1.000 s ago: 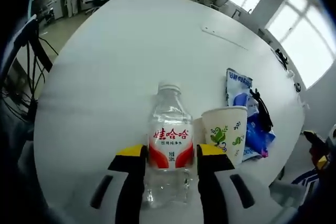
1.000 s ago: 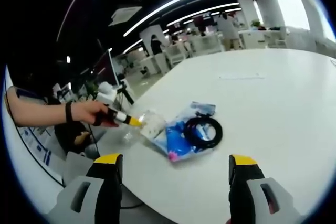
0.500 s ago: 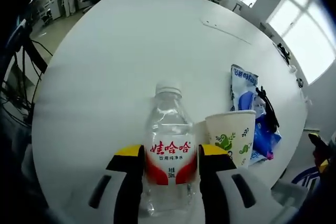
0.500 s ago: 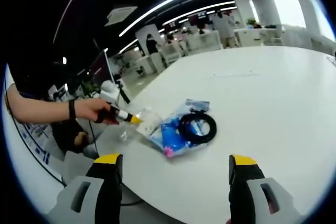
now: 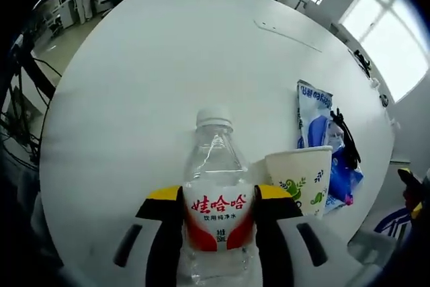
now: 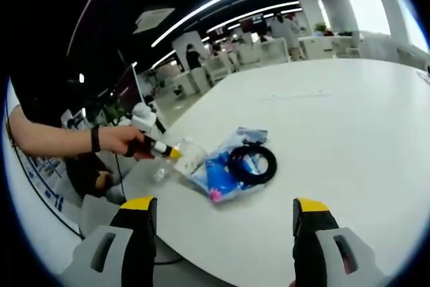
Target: Arrange the tabletop items into an orderly group along one side of the table until the central work area is clear of visible clutter.
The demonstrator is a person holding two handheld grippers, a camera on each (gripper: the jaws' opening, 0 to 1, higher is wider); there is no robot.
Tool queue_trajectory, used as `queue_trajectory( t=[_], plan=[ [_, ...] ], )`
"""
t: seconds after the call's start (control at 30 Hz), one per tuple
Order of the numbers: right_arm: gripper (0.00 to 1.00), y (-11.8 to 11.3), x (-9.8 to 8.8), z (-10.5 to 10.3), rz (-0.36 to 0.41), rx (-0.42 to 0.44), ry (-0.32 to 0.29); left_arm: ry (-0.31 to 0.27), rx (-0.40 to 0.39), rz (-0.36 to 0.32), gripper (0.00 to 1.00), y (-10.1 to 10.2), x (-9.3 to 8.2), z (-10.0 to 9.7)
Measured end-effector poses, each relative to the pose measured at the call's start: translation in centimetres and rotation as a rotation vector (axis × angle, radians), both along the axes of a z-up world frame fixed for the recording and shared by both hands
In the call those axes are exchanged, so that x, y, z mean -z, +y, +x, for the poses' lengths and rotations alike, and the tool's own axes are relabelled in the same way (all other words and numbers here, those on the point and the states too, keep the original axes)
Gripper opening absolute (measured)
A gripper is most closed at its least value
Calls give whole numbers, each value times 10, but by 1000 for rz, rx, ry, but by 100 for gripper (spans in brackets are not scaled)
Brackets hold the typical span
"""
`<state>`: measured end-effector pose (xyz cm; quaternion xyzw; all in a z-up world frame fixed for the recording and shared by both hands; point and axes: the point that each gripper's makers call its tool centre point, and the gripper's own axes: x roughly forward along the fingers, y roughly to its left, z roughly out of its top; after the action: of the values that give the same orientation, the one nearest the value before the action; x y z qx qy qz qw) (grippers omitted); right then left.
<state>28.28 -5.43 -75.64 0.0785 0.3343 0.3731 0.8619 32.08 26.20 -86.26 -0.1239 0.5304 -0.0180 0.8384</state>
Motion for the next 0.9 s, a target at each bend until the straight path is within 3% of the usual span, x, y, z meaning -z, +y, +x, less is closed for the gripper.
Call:
queue_trajectory(
  t=[0.2,0.9],
  plan=[
    [85,0,1,0,-1,-2,0,-5,28,2,38,-2,-2,-1],
    [85,6,-2,2,17,-19,-9,-46,8,20,38,8,-16,-7]
  ],
)
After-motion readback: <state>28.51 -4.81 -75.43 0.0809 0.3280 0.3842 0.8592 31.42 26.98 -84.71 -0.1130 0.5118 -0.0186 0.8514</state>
